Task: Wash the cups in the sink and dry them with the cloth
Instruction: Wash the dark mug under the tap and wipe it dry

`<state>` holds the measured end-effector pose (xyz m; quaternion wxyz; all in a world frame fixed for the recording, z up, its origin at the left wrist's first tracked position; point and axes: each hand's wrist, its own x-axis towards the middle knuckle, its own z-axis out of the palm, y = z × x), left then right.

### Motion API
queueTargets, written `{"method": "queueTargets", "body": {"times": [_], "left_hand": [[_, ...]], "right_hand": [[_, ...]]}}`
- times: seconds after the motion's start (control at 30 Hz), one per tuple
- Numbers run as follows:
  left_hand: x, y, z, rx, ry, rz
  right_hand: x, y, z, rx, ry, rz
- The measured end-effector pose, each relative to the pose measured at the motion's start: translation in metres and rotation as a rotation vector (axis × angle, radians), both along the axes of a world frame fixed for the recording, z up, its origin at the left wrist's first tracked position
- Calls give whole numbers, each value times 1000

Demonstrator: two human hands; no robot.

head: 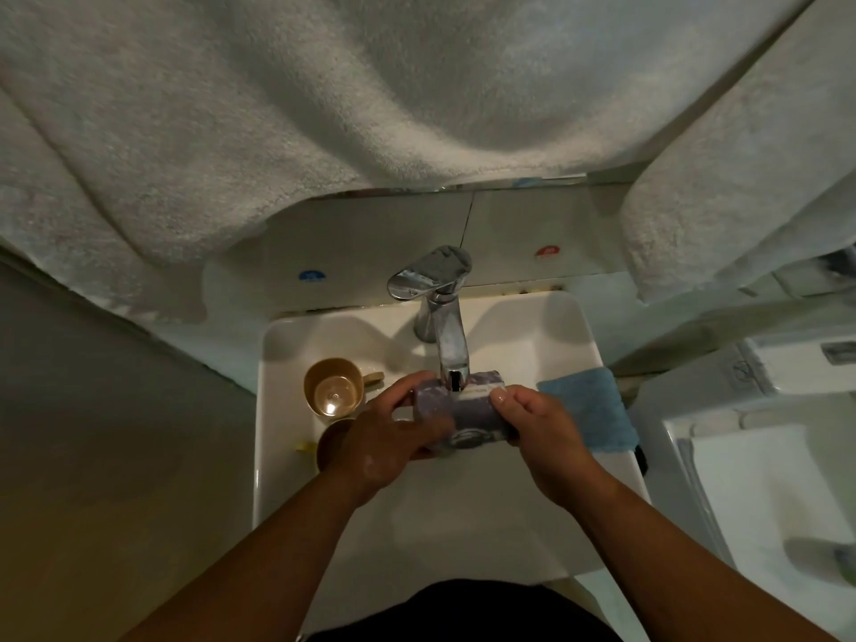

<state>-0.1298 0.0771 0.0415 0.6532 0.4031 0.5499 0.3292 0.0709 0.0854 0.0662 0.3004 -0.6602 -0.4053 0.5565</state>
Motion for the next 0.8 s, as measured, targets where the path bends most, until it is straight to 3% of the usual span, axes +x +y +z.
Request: {"method": "queueTargets", "body": {"times": [0.07,0.17,0.3,0.43,0.6,0.7,0.8], "left_hand": [[-1,-2,-5,37,45,-52],[1,2,0,-49,-4,34],[-3,1,-3,40,42,-93],[-3,6,-1,-42,12,-10],[-8,2,-4,19,9,-106],[-6,5,0,-55,-58,12],[-8,1,-3,13,-29,-55]], "right_hand": [[1,-1,0,-8,25,-11],[3,-2,0,-19,28,-4],[1,-1,1,-15,69,-38],[3,1,-1,-27,94,-67],[2,2,0,-34,135,-80],[2,3,-1,-34,119,-45],[0,3,-5,-20,64,43]]}}
